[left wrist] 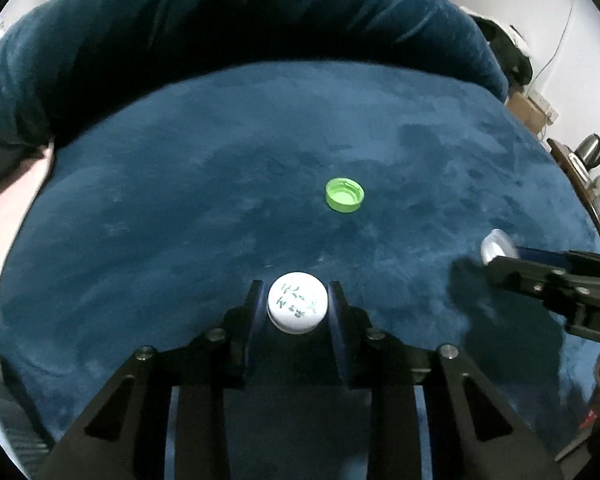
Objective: Organize objects
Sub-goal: 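Grasp a white lid with the right gripper while the left gripper grasps a white cap, then carry the white lid and white cap over the mesh basket and open both grippers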
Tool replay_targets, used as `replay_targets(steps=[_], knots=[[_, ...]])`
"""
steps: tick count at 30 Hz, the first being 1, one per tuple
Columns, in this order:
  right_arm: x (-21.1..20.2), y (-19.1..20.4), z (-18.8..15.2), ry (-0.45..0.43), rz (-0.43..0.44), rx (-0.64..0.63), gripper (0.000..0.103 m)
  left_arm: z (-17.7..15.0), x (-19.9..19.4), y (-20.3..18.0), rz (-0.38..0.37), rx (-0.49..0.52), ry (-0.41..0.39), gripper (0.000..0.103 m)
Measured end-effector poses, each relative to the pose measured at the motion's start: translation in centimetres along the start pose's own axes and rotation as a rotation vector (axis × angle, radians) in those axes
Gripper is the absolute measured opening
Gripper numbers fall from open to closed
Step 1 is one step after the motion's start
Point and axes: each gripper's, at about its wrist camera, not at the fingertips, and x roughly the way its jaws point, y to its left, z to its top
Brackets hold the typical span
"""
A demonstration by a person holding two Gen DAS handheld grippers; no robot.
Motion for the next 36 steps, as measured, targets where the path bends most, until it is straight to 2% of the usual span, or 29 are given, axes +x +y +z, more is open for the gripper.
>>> replay_targets(steps=[5, 12, 20, 23, 25, 29, 33, 34, 35, 36], knots=[[-0.6, 3.4, -0.3, -0.011, 0.033, -0.052, 0.042, -1.0, -5.3, 3.5, 0.025, -0.072, -0.058, 0.031], [-1.3, 10.0, -1.7, -0.004, 0.121, -0.178, 0.042, -4.4, -13.4, 10.7, 0.035, -0.243, -0.137, 0.031], [-1.7, 21.6, -5.2, 0.032, 0.274, -0.383, 0.042, -10.4, -21.3, 21.1, 0.16, -0.427, -0.185, 0.031], [-1.0, 26.3, -6.9, 0.059, 0.343, -0.435, 0.042, -13.0, -23.2, 24.9, 0.207, -0.498, -0.189, 0.031], [-0.5, 29.1, -8.0, 0.08, 0.374, -0.468, 0.042, -14.8, -24.1, 27.0, 0.212, -0.544, -0.189, 0.031], [0.5, 33.6, -9.9, 0.113, 0.417, -0.526, 0.042, -17.3, -25.2, 29.4, 0.178, -0.64, -0.216, 0.031], [0.7, 35.4, -10.3, 0.132, 0.464, -0.526, 0.042, -17.4, -25.1, 29.4, 0.164, -0.64, -0.227, 0.031], [0.7, 35.4, -10.1, 0.136, 0.469, -0.518, 0.043, -17.3, -25.0, 29.3, 0.164, -0.633, -0.221, 0.038], [0.6, 35.3, -9.9, 0.135, 0.469, -0.509, 0.043, -17.2, -24.8, 29.3, 0.172, -0.623, -0.214, 0.055], [0.5, 35.0, -9.7, 0.13, 0.471, -0.501, 0.048, -17.1, -24.8, 29.1, 0.188, -0.61, -0.211, 0.065]])
